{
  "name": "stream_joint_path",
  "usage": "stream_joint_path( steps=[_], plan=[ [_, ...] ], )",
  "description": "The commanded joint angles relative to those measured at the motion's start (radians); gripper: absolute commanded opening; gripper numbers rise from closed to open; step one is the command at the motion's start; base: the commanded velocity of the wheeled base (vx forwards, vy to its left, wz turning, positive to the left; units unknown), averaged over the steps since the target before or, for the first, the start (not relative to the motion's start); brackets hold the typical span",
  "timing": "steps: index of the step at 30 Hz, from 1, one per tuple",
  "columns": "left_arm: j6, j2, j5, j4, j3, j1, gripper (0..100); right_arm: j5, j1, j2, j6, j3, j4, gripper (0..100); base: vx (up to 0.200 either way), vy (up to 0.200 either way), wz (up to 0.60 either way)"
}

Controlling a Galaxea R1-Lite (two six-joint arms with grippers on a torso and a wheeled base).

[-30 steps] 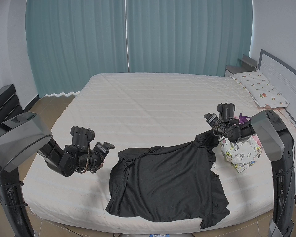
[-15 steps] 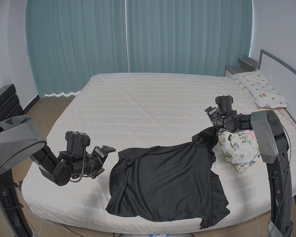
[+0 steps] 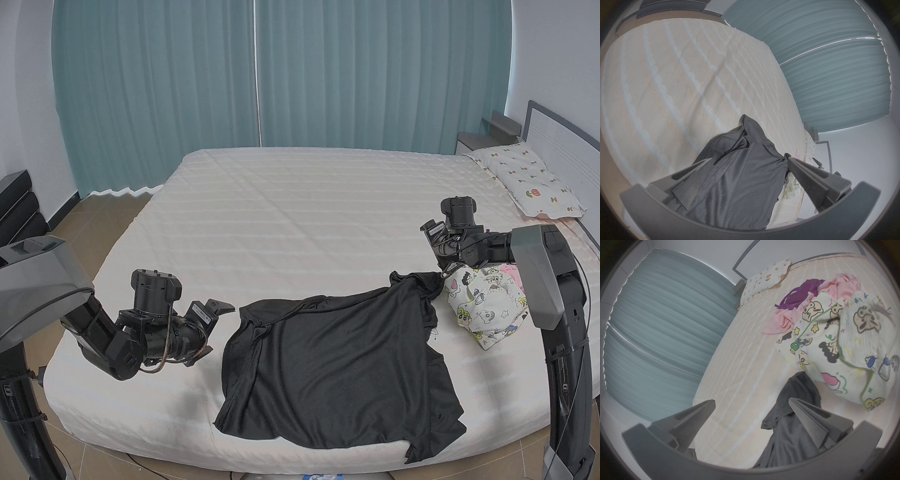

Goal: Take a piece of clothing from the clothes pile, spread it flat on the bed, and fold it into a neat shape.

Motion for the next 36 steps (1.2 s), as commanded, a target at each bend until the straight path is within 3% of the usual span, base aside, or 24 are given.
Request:
stream_joint_path(
  steps=[1,6,8,11,16,26,27,30,33,36],
  plan=[
    [0.009,-0.017,-0.014,-0.018,0.07,0.0,100,0.006,0.001,-0.146,-0.109,0.286,0.046,100,0.0,0.0,0.0],
    [0.141,-0.075,-0.052,-0.02,0.179,-0.009,100,0.025,0.004,-0.284,-0.24,0.668,-0.216,100,0.0,0.0,0.0],
    [0.201,-0.086,-0.057,-0.015,0.209,-0.033,100,0.055,0.001,-0.331,-0.314,0.835,-0.386,100,0.0,0.0,0.0],
    [0.21,-0.086,-0.052,-0.009,0.226,-0.071,100,0.115,-0.005,-0.357,-0.426,1.067,-0.632,100,0.0,0.0,0.0],
    [0.23,-0.078,-0.049,0.045,0.249,-0.105,100,0.167,-0.006,-0.348,-0.524,1.314,-0.942,100,0.0,0.0,0.0],
    [0.285,-0.011,0.046,0.049,0.291,-0.157,100,0.17,-0.006,-0.322,-0.514,1.541,-1.195,100,0.0,0.0,0.0],
    [0.285,0.029,0.106,0.048,0.285,-0.186,100,0.169,-0.01,-0.285,-0.517,1.573,-1.269,100,0.0,0.0,0.0],
    [0.287,0.077,0.167,0.048,0.263,-0.233,100,0.163,-0.008,-0.247,-0.518,1.592,-1.348,100,0.0,0.0,0.0],
    [0.318,0.097,0.23,0.046,0.265,-0.256,100,0.164,-0.002,-0.242,-0.518,1.615,-1.37,100,0.0,0.0,0.0],
    [0.347,0.111,0.239,0.045,0.271,-0.258,100,0.169,0.001,-0.242,-0.518,1.631,-1.374,100,0.0,0.0,0.0]
  ],
)
